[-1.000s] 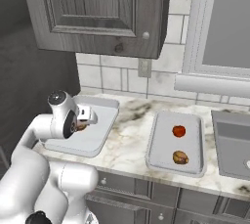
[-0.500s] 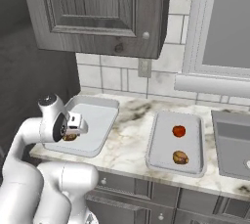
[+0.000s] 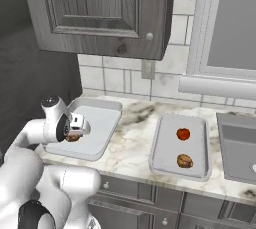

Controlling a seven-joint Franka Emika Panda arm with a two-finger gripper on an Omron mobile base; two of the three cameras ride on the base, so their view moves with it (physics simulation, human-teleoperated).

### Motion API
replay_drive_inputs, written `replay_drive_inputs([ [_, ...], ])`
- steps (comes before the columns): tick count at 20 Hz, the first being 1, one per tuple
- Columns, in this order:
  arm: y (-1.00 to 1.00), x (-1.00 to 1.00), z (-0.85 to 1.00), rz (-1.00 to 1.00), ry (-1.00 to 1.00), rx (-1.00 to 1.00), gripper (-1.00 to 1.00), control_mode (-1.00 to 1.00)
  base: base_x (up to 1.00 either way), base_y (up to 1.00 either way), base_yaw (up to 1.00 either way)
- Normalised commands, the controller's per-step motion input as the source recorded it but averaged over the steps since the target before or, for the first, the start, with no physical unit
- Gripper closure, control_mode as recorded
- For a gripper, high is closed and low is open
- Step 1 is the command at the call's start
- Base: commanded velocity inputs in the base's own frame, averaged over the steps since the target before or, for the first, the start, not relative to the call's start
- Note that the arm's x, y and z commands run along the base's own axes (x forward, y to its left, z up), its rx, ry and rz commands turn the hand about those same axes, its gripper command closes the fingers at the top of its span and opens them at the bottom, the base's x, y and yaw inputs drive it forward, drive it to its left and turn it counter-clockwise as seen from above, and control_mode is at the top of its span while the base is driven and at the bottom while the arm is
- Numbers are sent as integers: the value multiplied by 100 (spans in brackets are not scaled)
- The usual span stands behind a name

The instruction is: Place one tomato and one chicken drumstick in each tupperware on the nearby counter, to pack two identical lunches.

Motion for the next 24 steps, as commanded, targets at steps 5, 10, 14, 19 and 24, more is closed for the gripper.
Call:
replay_drive_inputs([
  [5, 0, 32, -48, 0, 0, 0, 100, -100, 0, 0, 0],
  [10, 0, 13, -50, 0, 1, 0, 100, -100, 0, 0, 0],
  [14, -5, 28, -30, 0, 0, 0, 100, -100, 0, 0, 0],
  [19, -12, 24, -44, 0, 0, 0, 100, -100, 0, 0, 0],
  [24, -2, 15, -41, 0, 0, 0, -100, -100, 0, 0, 0],
])
